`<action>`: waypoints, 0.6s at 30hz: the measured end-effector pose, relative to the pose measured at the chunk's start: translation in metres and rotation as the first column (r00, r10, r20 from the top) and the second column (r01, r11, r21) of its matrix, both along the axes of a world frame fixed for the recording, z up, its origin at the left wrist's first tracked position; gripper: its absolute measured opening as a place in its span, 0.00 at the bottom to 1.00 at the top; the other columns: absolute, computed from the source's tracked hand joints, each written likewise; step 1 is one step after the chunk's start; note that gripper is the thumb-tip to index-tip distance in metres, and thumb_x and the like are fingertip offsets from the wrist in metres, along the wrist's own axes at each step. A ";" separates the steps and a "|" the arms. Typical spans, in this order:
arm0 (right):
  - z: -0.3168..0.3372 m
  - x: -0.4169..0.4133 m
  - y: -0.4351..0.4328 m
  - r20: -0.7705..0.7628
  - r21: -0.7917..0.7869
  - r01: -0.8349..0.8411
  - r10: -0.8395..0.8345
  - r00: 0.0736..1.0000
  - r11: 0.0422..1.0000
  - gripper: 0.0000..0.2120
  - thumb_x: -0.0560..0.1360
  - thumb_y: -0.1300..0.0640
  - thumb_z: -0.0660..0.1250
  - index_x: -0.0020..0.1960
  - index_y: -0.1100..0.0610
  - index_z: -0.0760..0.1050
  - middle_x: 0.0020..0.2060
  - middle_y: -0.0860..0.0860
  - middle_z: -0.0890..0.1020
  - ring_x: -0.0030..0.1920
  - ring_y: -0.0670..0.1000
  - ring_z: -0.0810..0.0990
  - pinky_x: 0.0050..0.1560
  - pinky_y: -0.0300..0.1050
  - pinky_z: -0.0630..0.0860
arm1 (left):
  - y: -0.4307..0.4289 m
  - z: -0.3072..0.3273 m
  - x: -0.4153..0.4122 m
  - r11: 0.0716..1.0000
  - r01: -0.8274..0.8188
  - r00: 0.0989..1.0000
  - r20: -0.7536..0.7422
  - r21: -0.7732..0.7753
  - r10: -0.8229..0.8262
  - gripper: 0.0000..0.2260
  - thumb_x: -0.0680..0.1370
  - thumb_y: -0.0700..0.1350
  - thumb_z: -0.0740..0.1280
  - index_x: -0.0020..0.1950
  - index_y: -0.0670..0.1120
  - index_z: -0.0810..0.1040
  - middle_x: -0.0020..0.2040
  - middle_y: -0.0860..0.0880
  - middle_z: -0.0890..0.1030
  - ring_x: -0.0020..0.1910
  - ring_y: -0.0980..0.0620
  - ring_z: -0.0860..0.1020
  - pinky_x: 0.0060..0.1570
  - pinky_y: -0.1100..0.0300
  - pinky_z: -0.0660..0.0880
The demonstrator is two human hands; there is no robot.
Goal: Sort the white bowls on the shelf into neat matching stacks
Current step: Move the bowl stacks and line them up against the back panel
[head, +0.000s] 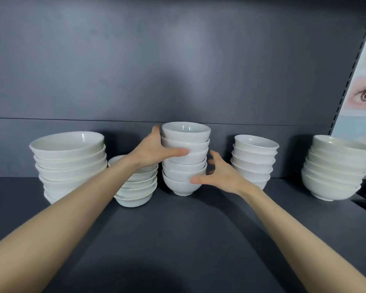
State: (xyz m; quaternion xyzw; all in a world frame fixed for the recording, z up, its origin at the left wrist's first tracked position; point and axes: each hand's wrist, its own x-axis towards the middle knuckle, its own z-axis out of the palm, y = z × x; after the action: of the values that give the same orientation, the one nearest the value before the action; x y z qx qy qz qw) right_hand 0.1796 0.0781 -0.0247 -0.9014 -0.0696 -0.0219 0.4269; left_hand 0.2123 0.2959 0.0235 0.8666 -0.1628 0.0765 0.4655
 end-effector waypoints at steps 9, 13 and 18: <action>-0.020 0.027 0.012 0.055 0.220 -0.170 0.162 0.985 0.961 0.47 0.56 0.52 0.82 0.70 0.49 0.63 0.62 0.45 0.77 0.63 0.46 0.76 0.61 0.50 0.76 | -0.009 -0.008 0.012 0.996 0.048 0.998 -0.036 -0.071 -0.051 0.53 0.53 0.65 0.79 0.72 0.49 0.62 0.63 0.57 0.75 0.62 0.56 0.75 0.62 0.53 0.74; -0.022 0.028 0.010 0.050 0.220 -0.149 0.142 0.989 0.964 0.37 0.58 0.54 0.81 0.63 0.42 0.70 0.56 0.42 0.81 0.58 0.44 0.80 0.58 0.51 0.78 | -0.011 -0.009 0.012 0.996 0.023 0.999 -0.021 -0.084 -0.025 0.50 0.53 0.65 0.77 0.70 0.49 0.65 0.62 0.57 0.76 0.60 0.55 0.76 0.61 0.53 0.75; -0.023 0.022 0.009 0.030 0.219 -0.085 0.081 0.996 0.972 0.41 0.54 0.47 0.82 0.64 0.42 0.69 0.56 0.40 0.81 0.57 0.45 0.80 0.55 0.52 0.80 | -0.013 -0.011 0.007 0.994 0.027 1.000 -0.010 -0.102 -0.028 0.47 0.54 0.65 0.77 0.68 0.50 0.67 0.60 0.57 0.77 0.58 0.56 0.77 0.60 0.54 0.75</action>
State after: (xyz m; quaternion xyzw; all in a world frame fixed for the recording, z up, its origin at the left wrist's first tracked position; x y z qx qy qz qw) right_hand 0.2015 0.0872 -0.0473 -0.8446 -0.1089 -0.0211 0.5238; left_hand 0.2196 0.2833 0.0127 0.8397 -0.1678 0.0735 0.5112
